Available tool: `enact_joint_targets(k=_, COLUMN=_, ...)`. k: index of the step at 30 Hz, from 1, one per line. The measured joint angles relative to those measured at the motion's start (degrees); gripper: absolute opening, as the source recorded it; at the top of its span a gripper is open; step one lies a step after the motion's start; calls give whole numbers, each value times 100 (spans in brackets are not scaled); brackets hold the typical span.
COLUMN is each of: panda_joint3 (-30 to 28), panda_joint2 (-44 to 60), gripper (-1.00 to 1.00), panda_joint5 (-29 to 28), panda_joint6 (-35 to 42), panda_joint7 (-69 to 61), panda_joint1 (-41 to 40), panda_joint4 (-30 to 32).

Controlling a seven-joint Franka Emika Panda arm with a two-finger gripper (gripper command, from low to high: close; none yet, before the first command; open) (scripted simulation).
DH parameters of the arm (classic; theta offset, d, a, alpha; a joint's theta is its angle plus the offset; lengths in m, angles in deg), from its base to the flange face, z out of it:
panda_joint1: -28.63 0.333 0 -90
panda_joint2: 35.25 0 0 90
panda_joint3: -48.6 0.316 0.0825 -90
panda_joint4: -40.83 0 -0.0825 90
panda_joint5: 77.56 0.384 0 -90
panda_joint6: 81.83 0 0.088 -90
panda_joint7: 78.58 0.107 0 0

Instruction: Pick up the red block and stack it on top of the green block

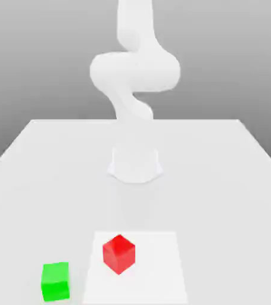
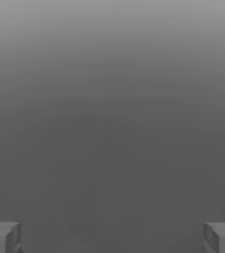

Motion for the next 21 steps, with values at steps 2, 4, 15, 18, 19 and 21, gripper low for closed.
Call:
enact_joint_targets(k=2, panda_joint3=-20, panda_joint2=461, gripper=0, panda_joint5=162, panda_joint6=-246, panda_joint7=250, panda_joint1=-41, panda_joint4=224)
enact_joint_targets(k=4, panda_joint3=-16, panda_joint2=892, gripper=0, panda_joint5=297, panda_joint6=-476, panda_joint7=499, panda_joint1=-84, panda_joint4=434)
enact_joint_targets(k=15, panda_joint3=190, panda_joint2=3191, gripper=0, panda_joint5=460, panda_joint6=-1740, panda_joint7=2246, panda_joint1=-385, panda_joint4=1577)
enact_joint_targets(k=18, panda_joint3=196, panda_joint2=3798, gripper=0, panda_joint5=200, panda_joint6=-2097, panda_joint7=2939, panda_joint1=-494, panda_joint4=1893)
enact_joint_targets(k=19, panda_joint3=162, panda_joint2=3997, gripper=0, panda_joint5=69, panda_joint6=-2215, panda_joint7=3203, panda_joint1=-503, panda_joint4=1998)
enact_joint_targets(k=21, panda_joint3=68, panda_joint2=4395, gripper=0, panda_joint5=-134, panda_joint6=-2490, panda_joint7=3558, panda_joint1=-469, panda_joint4=2108)
